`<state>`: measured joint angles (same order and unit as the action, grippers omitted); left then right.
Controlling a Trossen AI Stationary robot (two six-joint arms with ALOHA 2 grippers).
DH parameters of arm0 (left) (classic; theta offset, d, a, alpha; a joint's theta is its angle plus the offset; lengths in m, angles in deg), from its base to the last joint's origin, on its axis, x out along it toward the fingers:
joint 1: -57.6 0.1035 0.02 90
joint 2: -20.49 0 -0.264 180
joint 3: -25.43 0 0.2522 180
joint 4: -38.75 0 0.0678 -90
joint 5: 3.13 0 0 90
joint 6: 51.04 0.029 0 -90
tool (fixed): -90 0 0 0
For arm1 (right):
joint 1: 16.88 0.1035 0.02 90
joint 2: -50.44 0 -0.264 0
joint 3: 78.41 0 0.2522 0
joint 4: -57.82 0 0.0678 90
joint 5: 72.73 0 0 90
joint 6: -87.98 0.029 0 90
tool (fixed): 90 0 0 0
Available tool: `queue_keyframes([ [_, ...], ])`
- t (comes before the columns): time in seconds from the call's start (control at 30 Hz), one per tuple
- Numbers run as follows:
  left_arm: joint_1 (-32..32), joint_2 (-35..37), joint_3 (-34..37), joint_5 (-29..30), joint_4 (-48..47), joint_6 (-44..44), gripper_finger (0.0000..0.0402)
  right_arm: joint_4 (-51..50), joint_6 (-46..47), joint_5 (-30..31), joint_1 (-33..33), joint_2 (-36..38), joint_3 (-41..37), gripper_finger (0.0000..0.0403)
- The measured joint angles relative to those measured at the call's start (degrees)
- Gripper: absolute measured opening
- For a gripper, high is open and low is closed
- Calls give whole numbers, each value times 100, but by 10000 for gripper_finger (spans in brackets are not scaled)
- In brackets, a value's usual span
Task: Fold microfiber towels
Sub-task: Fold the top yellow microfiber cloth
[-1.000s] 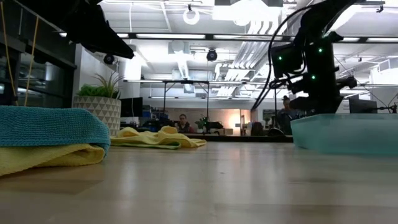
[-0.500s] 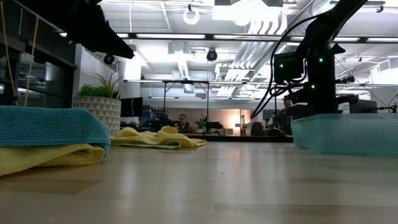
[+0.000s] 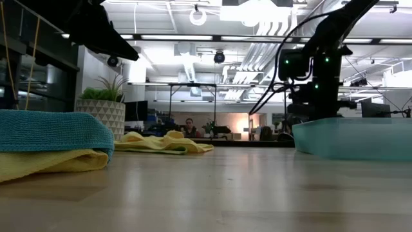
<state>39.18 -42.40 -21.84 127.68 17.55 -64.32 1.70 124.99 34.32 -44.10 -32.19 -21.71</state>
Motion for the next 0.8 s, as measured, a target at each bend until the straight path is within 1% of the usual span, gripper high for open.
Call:
queue_keyframes([
  [0.13, 2, 1, 0, 22, -2, 0, 129, -849, 0, 539, 124, 259, 336, 0],
  [0.2, 0, 1, 0, 24, 1, 0, 129, -1062, -1, 702, 274, 515, 447, 0],
  [0.27, 0, 2, 0, 26, 0, 0, 129, -1046, -35, 755, 539, 857, 452, 0],
  [0.37, 2, 2, 0, 40, 0, 0, 129, -398, -177, 780, 1232, 1439, 203, 0],
  [0.47, 0, 1, 0, 58, 0, 0, 129, 1043, -350, 811, 2138, 1974, -300, 0],
  [0.57, 1, 0, 0, 118, 48, 0, 129, 3077, -688, 859, 2967, 2259, -910, 0],
  [0.63, 0, 0, 0, 129, 160, -1, 129, 4525, -934, 853, 3383, 2272, -1277, 0],
  [0.7, 0, 0, 0, 129, 348, 10, 129, 5899, -1296, 873, 3761, 2128, -1559, 0],
  [0.8, 2, 0, 0, 75, 764, 282, 129, 7453, -2003, 1001, 4266, 1697, -1792, 0],
])
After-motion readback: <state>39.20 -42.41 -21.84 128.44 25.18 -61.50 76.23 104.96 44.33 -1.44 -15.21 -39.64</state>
